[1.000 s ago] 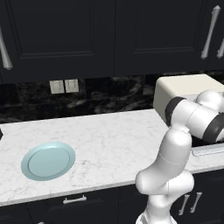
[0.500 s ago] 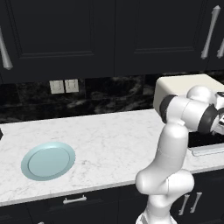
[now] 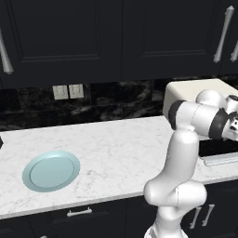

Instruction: Pick up the kebab skewer and baguette bread, and place them inside the toaster oven. Close the toaster oven door and start by setting the timer.

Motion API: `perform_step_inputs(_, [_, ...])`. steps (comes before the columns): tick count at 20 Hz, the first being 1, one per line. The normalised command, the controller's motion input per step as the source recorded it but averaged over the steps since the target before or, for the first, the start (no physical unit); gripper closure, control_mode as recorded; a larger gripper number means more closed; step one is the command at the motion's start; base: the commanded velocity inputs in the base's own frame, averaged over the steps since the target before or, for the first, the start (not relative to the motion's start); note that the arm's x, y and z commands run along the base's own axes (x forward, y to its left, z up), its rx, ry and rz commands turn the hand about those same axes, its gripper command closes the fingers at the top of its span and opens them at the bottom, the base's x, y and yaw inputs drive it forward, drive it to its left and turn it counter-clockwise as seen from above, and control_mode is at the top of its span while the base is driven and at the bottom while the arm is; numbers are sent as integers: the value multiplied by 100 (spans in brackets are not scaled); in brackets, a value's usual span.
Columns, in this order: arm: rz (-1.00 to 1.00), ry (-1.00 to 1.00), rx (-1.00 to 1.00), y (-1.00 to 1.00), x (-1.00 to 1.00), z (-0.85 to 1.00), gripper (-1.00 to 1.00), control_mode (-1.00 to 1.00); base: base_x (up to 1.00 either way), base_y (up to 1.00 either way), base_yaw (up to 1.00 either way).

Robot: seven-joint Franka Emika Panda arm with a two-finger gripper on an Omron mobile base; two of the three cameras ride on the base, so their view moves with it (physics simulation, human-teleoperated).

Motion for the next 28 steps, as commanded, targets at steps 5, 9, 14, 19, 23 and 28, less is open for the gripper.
perform_step_inputs(5, [0,0,0,0,-100,21,-100,-100,0,0,0])
perform_step_inputs(9, [14,0,-2,24,-100,19,-100,-100,0,0,0])
perform_step_inputs(14, [47,8,-1,27,-78,0,-100,-100,0,0,0])
perform_step_inputs(19, [49,19,0,10,-62,0,-100,-100,0,0,0])
perform_step_inputs(23, [27,10,0,34,-36,-16,-100,-100,0,0,0])
perform_step_inputs(28, [14,1,5,47,-4,-30,-100,-100,0,0,0])
